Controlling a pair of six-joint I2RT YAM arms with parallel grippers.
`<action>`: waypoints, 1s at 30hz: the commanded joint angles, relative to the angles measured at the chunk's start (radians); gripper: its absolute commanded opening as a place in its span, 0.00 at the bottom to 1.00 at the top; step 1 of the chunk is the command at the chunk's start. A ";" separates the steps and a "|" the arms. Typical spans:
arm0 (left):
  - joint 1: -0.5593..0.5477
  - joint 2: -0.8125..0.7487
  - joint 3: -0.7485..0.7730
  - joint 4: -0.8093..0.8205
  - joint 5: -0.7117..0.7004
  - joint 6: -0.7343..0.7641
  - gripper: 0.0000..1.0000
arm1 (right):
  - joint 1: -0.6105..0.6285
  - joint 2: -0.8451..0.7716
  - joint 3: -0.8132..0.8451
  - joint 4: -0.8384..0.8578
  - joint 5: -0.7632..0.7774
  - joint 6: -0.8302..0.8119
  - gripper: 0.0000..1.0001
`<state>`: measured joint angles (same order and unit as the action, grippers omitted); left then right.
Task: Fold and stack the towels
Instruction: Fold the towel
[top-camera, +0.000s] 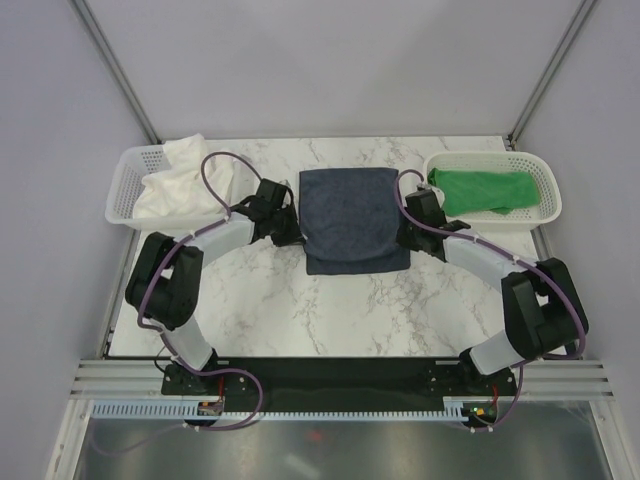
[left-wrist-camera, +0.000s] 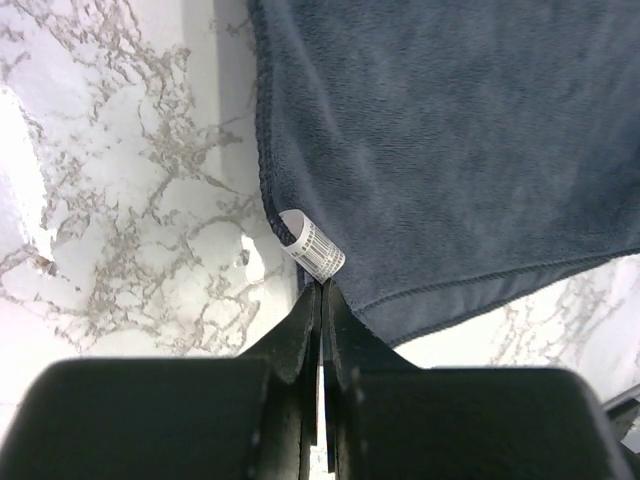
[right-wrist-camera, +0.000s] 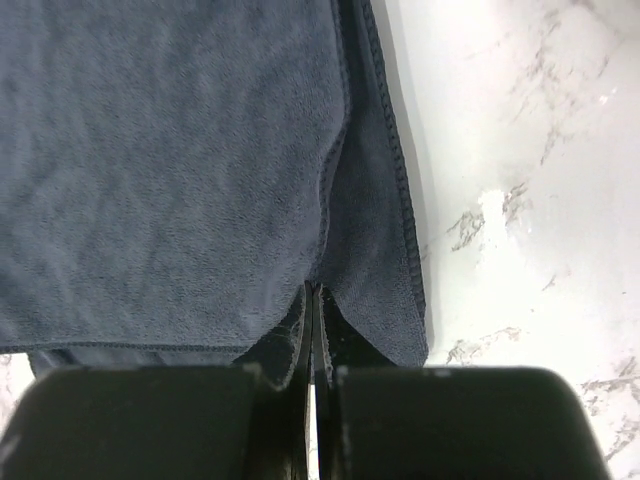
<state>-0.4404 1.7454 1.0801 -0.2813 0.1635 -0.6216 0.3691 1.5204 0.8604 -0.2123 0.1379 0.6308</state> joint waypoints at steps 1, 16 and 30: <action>0.002 -0.087 0.041 -0.025 0.025 -0.010 0.02 | -0.015 -0.054 0.069 -0.035 0.038 -0.045 0.00; -0.034 -0.165 -0.109 0.014 0.097 -0.069 0.02 | -0.047 -0.163 -0.042 -0.082 0.002 -0.098 0.00; -0.078 -0.113 -0.198 0.082 0.116 -0.066 0.02 | -0.050 -0.083 -0.184 0.100 -0.064 -0.089 0.00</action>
<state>-0.5140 1.6466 0.8837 -0.2283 0.2718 -0.6666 0.3229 1.4506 0.6792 -0.1715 0.0860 0.5446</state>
